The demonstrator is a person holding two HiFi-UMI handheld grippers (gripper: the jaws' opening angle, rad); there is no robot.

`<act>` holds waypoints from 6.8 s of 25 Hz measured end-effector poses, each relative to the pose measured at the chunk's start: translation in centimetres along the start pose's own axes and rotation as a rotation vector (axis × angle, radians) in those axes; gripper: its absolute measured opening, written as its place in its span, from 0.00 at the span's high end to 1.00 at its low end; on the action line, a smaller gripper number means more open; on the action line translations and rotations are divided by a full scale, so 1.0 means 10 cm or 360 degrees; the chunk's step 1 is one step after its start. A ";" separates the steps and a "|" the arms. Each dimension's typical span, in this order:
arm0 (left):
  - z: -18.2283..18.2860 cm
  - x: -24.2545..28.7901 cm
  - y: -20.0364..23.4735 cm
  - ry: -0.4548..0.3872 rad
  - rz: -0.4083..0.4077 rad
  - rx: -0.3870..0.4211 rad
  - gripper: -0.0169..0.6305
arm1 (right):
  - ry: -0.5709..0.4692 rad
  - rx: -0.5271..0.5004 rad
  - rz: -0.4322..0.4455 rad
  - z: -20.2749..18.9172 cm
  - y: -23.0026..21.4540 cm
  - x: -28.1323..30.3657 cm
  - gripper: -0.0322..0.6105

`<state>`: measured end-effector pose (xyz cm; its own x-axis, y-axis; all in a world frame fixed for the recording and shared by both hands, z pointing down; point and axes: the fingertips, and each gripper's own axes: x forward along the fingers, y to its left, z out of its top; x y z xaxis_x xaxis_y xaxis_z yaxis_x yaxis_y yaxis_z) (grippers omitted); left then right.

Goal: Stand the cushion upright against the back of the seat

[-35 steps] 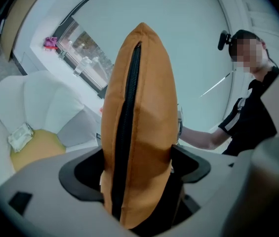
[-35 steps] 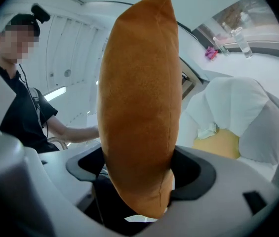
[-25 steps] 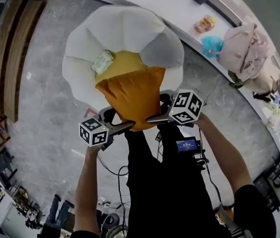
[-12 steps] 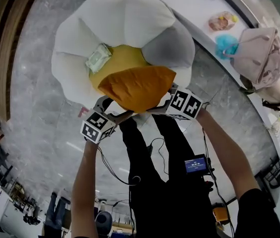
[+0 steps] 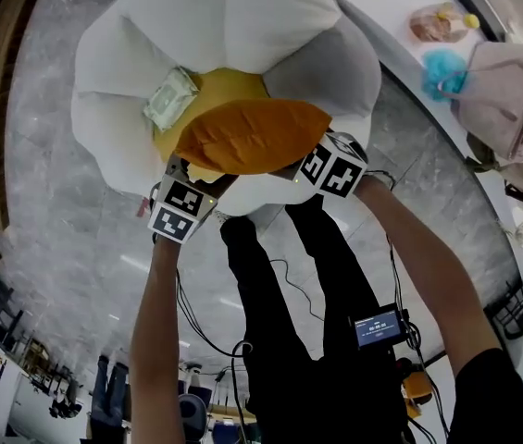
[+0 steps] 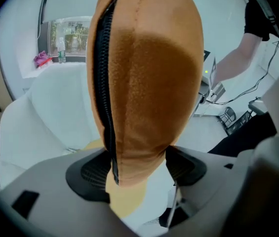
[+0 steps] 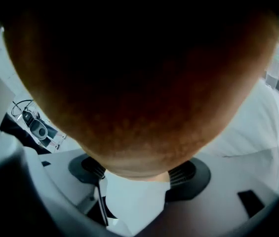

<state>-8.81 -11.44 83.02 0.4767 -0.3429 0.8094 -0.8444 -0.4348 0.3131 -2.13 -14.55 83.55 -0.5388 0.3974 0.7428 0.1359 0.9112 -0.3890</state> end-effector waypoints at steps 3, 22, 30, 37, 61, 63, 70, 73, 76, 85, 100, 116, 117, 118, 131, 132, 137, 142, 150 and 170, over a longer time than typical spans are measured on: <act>-0.01 0.13 0.24 0.0001 0.0103 0.0062 0.41 | -0.0034 -0.0038 -0.0112 0.03 -0.22 0.15 0.38; -0.06 0.95 0.94 0.0170 0.0319 0.0273 0.43 | -0.0081 -0.0009 -0.0434 -0.30 -1.06 0.69 0.37; 0.04 1.05 0.97 0.0139 0.0291 0.0228 0.42 | -0.0121 0.0219 -0.0289 -0.42 -1.19 0.69 0.37; 0.04 1.00 0.99 0.0119 0.0361 0.0119 0.44 | -0.0063 0.0308 -0.0217 -0.42 -1.28 0.64 0.37; 0.21 0.49 0.75 0.0005 0.0298 0.0102 0.63 | -0.0108 0.0754 -0.0316 -0.24 -1.48 0.17 0.62; 0.21 0.44 0.69 -0.0001 0.0294 0.0076 0.65 | -0.0101 0.0742 -0.0315 -0.23 -1.39 0.11 0.64; 0.20 0.02 0.39 0.0000 0.0319 -0.0031 0.78 | -0.0045 0.0657 -0.0341 -0.06 -0.92 -0.19 0.72; 0.28 -0.25 0.26 -0.0062 0.0319 -0.0104 0.81 | -0.0025 0.0632 -0.0343 0.04 -0.70 -0.37 0.76; 0.37 -0.57 0.12 -0.0152 0.0317 -0.0192 0.85 | 0.0011 0.0576 -0.0338 0.17 -0.44 -0.56 0.79; 0.43 -1.68 -0.38 -0.0326 0.0350 -0.0263 0.93 | -0.0052 0.0509 -0.0465 0.67 0.44 -1.25 0.85; 0.35 -3.63 -1.36 -0.0862 0.0066 -0.0373 0.95 | -0.0169 0.0355 -0.0672 1.66 2.33 -1.98 0.92; -0.05 -4.06 -2.31 -0.0903 -0.0536 -0.0390 0.95 | -0.0170 0.0435 -0.0909 1.41 3.81 -2.14 0.92; -0.05 -4.10 -2.33 -0.0925 -0.0513 -0.0375 0.95 | -0.0193 0.0461 -0.0909 1.40 3.86 -2.16 0.92; -0.05 -4.14 -2.35 -0.0952 -0.0488 -0.0355 0.95 | -0.0227 0.0491 -0.0911 1.38 3.91 -2.17 0.92; 0.26 -4.20 -3.37 -0.0889 -0.0278 0.0075 0.95 | -0.0498 0.0465 -0.1143 0.75 4.68 -2.78 0.92; 0.25 -4.17 -3.49 -0.0869 -0.0290 0.0087 0.95 | -0.0521 0.0458 -0.1156 0.71 4.73 -2.82 0.92; 0.14 -4.13 -4.13 -0.0840 -0.0343 0.0042 0.95 | -0.0580 0.0420 -0.1175 0.45 5.04 -2.99 0.92; 0.01 -4.13 -4.56 -0.0917 -0.0277 0.0008 0.95 | -0.0683 0.0493 -0.1066 0.19 5.33 -3.07 0.92; -0.15 -4.42 -5.04 -0.1004 -0.0172 -0.0023 0.95 | -0.0889 0.0558 -0.0777 0.06 5.71 -3.02 0.92; -0.55 -5.43 -4.56 -0.1200 -0.0220 0.0047 0.95 | -0.1372 0.0607 -0.0722 1.36 6.09 -3.12 0.92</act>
<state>2.41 31.61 27.54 0.6242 -0.7545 0.2027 -0.7632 -0.5333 0.3648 11.63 27.08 29.27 -0.9044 -0.3220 0.2800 -0.4179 0.8010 -0.4287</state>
